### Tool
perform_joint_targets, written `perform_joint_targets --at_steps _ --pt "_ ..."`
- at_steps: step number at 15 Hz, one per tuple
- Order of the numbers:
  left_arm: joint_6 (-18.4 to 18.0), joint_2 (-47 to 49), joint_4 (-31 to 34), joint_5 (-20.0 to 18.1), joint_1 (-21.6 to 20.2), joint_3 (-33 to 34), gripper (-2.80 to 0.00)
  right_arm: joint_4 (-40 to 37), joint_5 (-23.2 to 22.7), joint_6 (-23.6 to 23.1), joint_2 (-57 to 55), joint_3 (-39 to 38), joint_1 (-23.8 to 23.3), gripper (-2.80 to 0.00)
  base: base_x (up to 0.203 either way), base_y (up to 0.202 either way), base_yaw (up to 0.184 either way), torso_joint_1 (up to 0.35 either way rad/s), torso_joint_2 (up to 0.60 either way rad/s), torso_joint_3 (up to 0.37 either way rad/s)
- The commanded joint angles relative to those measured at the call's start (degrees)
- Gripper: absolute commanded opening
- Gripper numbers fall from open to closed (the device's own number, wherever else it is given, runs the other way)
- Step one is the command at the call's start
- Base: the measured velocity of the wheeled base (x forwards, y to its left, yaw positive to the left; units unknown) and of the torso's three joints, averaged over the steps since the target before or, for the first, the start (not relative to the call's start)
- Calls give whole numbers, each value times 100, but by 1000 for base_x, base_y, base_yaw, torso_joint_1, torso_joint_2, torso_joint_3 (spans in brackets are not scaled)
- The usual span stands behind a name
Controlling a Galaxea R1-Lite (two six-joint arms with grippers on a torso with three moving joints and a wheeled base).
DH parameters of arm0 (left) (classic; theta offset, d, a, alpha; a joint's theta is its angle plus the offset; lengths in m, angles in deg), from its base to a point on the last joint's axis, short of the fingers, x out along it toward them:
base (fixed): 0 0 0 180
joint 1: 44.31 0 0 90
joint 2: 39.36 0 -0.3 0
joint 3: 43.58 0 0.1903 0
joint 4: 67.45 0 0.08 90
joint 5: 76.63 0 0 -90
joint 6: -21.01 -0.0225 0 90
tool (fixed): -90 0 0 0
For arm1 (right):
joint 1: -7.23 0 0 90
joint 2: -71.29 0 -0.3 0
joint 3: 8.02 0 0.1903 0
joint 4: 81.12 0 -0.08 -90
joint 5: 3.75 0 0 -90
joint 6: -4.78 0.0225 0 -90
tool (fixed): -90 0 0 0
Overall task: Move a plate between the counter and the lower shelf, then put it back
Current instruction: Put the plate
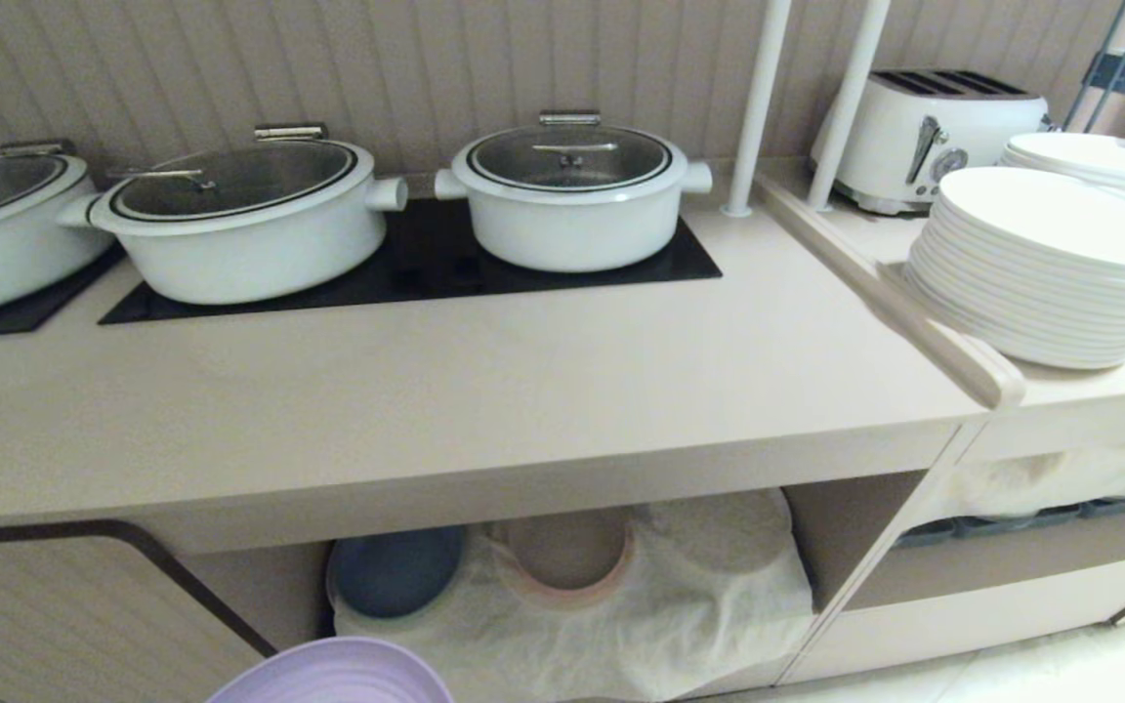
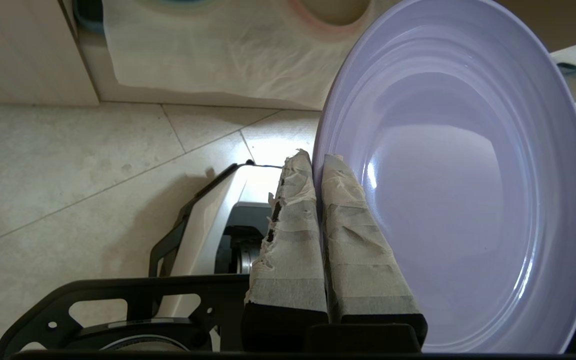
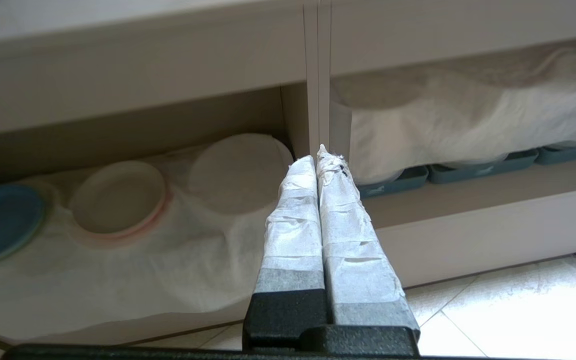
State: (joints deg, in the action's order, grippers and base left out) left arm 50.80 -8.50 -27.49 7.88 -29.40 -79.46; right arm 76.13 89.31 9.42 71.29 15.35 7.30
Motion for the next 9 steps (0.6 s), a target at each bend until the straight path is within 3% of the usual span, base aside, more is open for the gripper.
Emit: perform_joint_targets --at_steps 1,4,9 --pt "9 16 20 -10 3 -46 -280 0 2 2 -9 0 1 -280 0 0 0 273 -595 -315" --pt "9 25 20 -5 3 -68 -280 0 2 2 -9 0 1 -280 0 0 0 274 -585 -308" --pt "0 25 20 -5 3 -73 -280 0 2 2 -9 0 1 -280 0 0 0 196 -387 -199"
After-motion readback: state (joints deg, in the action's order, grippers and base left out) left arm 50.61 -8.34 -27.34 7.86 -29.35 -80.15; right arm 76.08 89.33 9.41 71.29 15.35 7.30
